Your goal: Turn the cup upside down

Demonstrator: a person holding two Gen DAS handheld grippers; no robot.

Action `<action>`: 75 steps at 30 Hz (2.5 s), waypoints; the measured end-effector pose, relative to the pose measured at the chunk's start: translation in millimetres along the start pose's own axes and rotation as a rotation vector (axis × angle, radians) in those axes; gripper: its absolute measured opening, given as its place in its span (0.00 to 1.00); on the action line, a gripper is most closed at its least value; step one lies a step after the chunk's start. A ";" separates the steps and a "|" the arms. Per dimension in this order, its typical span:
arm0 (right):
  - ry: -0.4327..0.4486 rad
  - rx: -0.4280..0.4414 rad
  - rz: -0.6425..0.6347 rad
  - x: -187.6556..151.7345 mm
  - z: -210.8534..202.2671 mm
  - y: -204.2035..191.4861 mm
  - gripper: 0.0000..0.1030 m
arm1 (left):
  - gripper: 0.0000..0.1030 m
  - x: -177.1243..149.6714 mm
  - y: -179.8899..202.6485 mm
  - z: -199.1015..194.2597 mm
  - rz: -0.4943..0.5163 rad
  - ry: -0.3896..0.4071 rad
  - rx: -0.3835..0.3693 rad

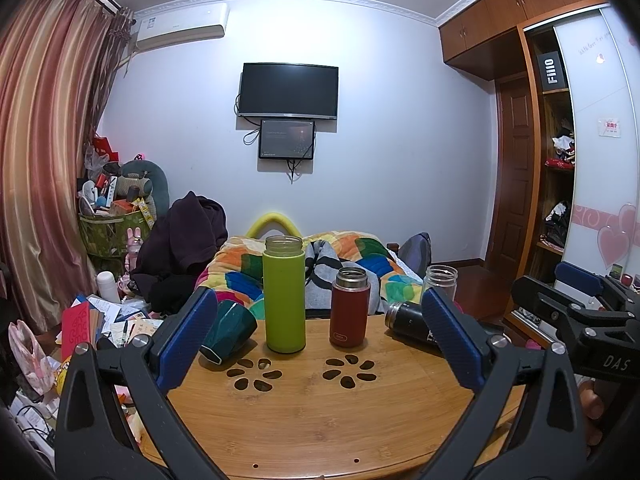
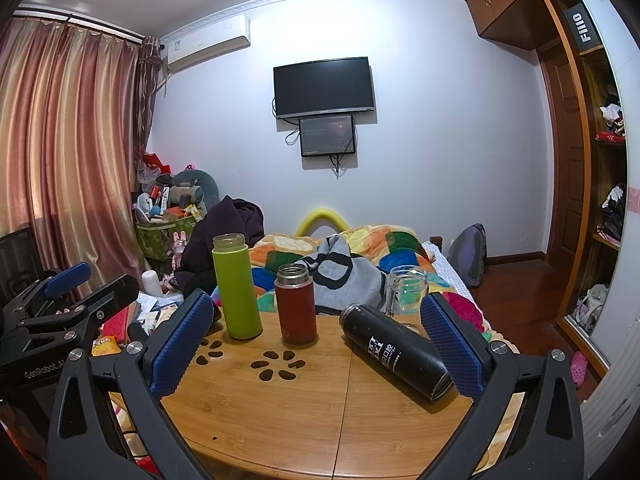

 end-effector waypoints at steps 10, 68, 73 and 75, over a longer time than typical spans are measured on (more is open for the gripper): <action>0.001 0.000 -0.001 1.5 -4.1 1.1 1.00 | 1.00 0.2 -0.2 -0.2 -0.001 0.000 -0.001; -0.156 -0.034 0.093 -53.7 43.1 52.3 1.00 | 0.63 -21.1 -73.7 273.4 -0.101 -0.430 0.089; -0.173 -0.029 0.107 -59.7 47.4 53.8 1.00 | 0.62 -21.8 -70.3 273.2 -0.075 -0.431 0.101; -0.175 -0.031 0.101 -60.4 47.7 52.0 1.00 | 0.62 -22.1 -68.3 268.3 -0.062 -0.451 0.089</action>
Point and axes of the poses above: each gripper's, at about its wrist camera, not at the fingertips, and z roughly the way its jaws point, y to its right, x to its top, the point moved 5 cm from there along z, roughly the way its jaws point, and after that the axes turned 14 degrees about -z, right-handed, at the moved point
